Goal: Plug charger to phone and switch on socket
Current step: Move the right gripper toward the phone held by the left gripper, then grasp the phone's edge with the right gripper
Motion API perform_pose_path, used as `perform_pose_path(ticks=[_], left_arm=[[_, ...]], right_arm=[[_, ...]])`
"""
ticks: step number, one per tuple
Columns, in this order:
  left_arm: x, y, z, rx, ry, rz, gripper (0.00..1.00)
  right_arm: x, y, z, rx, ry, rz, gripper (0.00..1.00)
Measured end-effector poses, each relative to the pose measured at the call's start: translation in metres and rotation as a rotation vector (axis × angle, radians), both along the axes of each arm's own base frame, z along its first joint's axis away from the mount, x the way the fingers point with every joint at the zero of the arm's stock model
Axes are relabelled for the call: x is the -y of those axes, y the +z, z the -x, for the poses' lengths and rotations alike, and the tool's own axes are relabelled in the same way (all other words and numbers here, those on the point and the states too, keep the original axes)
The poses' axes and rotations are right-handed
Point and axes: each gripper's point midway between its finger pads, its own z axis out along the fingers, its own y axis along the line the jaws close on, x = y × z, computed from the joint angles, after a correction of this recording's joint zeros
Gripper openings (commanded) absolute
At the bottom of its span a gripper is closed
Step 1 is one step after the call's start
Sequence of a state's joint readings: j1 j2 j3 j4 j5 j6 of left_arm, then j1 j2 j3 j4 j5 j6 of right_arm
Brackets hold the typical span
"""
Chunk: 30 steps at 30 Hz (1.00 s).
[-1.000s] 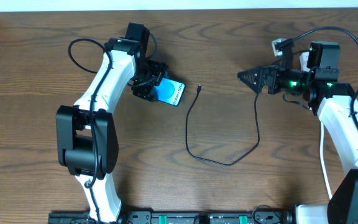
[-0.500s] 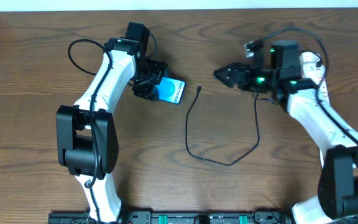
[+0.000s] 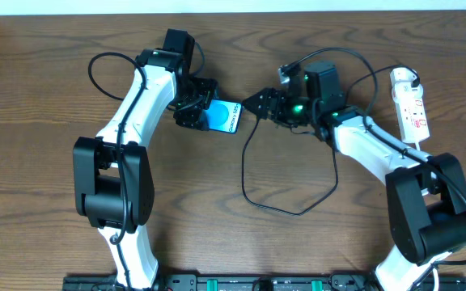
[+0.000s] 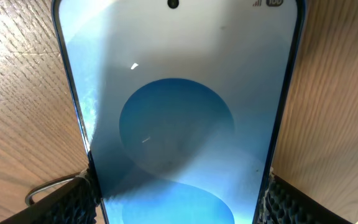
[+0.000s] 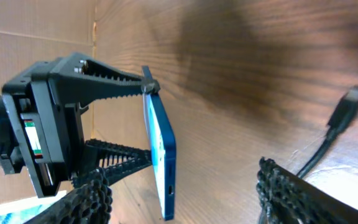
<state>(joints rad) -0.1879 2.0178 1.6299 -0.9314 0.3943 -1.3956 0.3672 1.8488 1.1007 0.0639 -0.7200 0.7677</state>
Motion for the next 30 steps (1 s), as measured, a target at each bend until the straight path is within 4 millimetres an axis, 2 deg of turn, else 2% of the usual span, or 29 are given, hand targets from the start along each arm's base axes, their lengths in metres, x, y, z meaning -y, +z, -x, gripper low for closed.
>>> perform_pose_path(ticks=[6,12,30], left_arm=[[0.002,0.0,0.001,-0.004,0.002,0.008,0.58],[0.015,0.001,0.005,-0.011,-0.015,0.024,0.58],[0.051,0.002,0.02,-0.015,-0.102,0.027,0.58]], right_arm=[[-0.013,-0.003,0.006,-0.007,-0.002,0.018,0.7],[-0.022,-0.006,0.01,-0.001,-0.006,0.041,0.68],[-0.027,-0.008,0.012,0.018,-0.007,0.068,0.61]])
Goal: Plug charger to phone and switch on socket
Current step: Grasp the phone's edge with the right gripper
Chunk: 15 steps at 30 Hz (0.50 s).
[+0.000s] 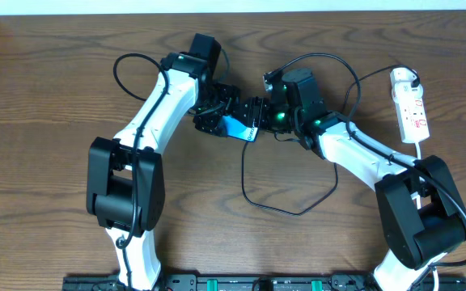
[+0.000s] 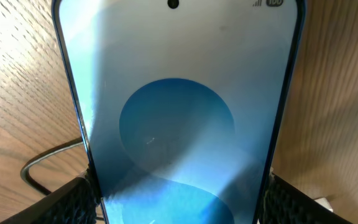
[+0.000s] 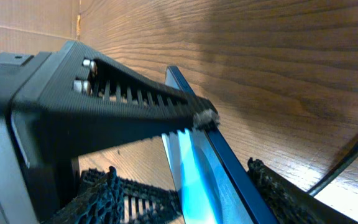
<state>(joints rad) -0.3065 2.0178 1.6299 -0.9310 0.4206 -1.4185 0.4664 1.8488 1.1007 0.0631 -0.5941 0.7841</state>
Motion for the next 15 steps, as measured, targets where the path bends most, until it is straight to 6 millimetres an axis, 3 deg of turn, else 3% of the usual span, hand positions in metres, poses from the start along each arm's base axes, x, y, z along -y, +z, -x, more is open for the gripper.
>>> perform_pose_path(ticks=[15], left_arm=[[0.002,-0.0002,0.0022,-0.01,0.007,-0.001,0.58]], right_arm=[[-0.0026,-0.0068,0.0051,-0.008,-0.002,0.036,0.51]])
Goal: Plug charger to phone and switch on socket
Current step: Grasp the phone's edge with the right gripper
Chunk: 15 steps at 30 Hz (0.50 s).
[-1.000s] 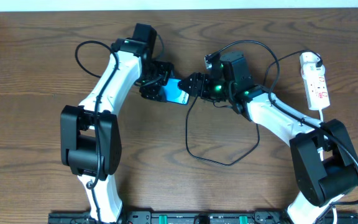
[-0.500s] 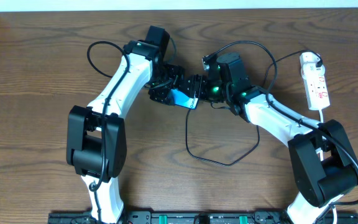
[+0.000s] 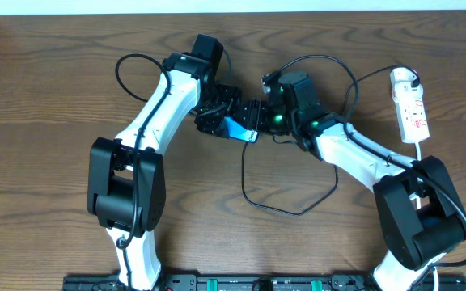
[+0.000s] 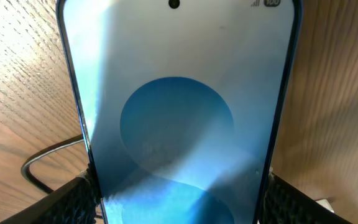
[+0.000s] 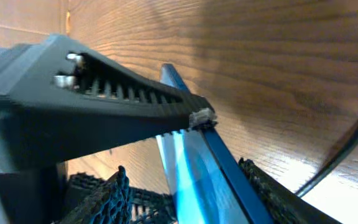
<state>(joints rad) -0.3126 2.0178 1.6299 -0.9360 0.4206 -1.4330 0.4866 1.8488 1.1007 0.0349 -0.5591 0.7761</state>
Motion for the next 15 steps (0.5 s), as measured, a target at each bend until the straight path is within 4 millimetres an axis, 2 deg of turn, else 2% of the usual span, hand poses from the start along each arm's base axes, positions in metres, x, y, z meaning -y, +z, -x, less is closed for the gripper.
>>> perform_pose_path(ticks=[9,15], left_arm=[[-0.0003,-0.0001,0.0003,-0.002,0.001,-0.001,0.58],[0.0001,0.0,-0.0004,0.001,0.0,0.0,0.58]], right_arm=[[-0.0028,-0.0046,0.0024,0.0,-0.001,0.02,0.45],[-0.008,-0.0058,0.0055,0.001,0.011,0.019,0.38]])
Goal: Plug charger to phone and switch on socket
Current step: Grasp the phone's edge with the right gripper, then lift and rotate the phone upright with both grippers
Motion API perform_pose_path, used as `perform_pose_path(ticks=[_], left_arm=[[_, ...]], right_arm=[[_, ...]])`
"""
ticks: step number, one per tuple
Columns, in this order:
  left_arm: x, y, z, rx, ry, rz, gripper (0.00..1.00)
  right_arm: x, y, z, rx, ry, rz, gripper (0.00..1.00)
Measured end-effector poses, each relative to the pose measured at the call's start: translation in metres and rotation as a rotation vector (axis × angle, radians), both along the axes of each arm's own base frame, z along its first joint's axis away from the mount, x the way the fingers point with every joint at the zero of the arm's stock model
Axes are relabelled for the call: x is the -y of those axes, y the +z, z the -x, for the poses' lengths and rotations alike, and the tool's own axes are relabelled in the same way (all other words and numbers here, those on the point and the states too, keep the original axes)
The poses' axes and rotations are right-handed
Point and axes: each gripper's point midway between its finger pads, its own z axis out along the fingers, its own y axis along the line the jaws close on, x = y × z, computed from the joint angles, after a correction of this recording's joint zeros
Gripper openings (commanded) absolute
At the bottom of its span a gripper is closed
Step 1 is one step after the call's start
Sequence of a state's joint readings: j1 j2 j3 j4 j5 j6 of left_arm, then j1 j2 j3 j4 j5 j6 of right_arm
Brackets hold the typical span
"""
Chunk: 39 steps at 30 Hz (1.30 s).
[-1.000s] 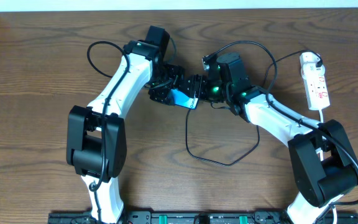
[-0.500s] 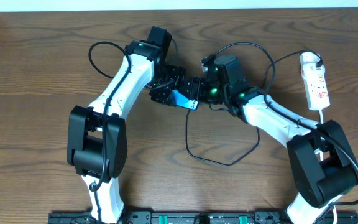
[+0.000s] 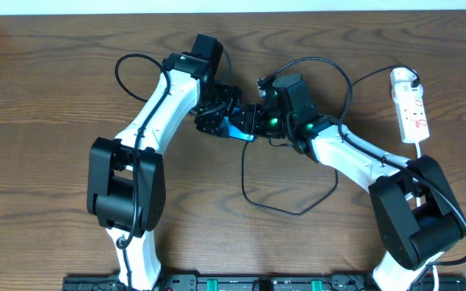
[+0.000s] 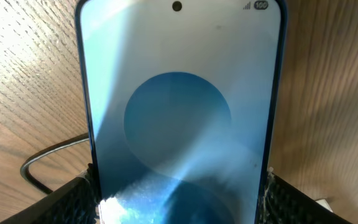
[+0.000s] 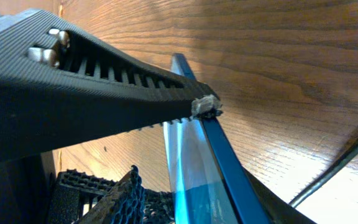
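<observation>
The blue-screened phone (image 3: 238, 128) is held edge-up above the table, with my left gripper (image 3: 226, 115) shut on its long sides. The lit screen (image 4: 179, 112) fills the left wrist view between the left gripper's (image 4: 179, 194) pads. My right gripper (image 3: 254, 120) meets it from the right. Its jaws (image 5: 194, 186) are open with the phone's blue edge (image 5: 219, 165) between them, a gap showing on the screen side. The black charger cable (image 3: 290, 210) loops across the table and passes the right finger (image 5: 348, 154). Its plug tip is hidden. The white socket strip (image 3: 408, 105) lies at far right.
A ribbed finger of the left gripper (image 5: 104, 93) crosses the right wrist view, close above the phone. A bend of cable (image 4: 47, 163) lies under the phone on the left. A second black lead arcs from the right wrist to the socket strip (image 3: 354, 77).
My right gripper has moved slightly left, further over the phone's end. In the left wrist view the phone now looks a little smaller and sits farther out between the pads.
First the left gripper held the phone at centre-left, and the open right gripper faced its end from a gap, with the cable plug beside its finger. Then the left arm had moved right and the phone's end stood between the right fingers. Now the two grippers overlap more.
</observation>
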<state>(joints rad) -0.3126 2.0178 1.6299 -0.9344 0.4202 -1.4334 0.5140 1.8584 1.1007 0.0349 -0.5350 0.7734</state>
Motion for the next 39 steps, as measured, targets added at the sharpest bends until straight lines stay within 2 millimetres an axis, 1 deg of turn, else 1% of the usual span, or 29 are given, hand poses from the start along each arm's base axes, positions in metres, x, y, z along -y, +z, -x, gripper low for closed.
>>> perform_pose_path(ticks=[4,9,13,19,22,26,31,37,39], left_arm=[[0.0,0.0,0.0,0.0,0.0,0.0,0.58],[0.0,0.0,0.0,-0.001,0.003,0.0,0.58],[0.0,0.002,-0.002,0.007,0.009,0.005,0.58],[0.001,0.005,-0.002,0.015,0.007,0.01,0.58],[0.001,0.006,-0.003,0.019,0.008,0.012,0.58],[0.001,0.012,-0.007,0.043,0.01,0.019,0.58],[0.004,0.018,-0.01,0.066,0.007,0.039,0.58],[0.013,0.023,-0.021,0.12,-0.005,0.072,0.58],[0.013,0.024,-0.022,0.124,-0.007,0.07,0.58]], right_arm=[[-0.001,0.0,0.001,0.0,0.002,0.0,0.32],[-0.004,-0.001,0.003,0.006,0.006,0.008,0.13],[-0.002,-0.004,0.002,-0.004,-0.009,0.022,0.01],[-0.005,-0.006,0.003,-0.001,0.001,0.021,0.01],[-0.006,-0.004,0.001,0.011,0.005,0.005,0.01],[-0.004,0.001,-0.005,0.027,0.022,-0.038,0.01],[0.004,0.006,-0.009,0.015,0.032,-0.078,0.01],[0.024,0.011,-0.021,-0.011,0.009,-0.121,0.01],[0.032,0.012,-0.028,-0.01,-0.019,-0.125,0.01]])
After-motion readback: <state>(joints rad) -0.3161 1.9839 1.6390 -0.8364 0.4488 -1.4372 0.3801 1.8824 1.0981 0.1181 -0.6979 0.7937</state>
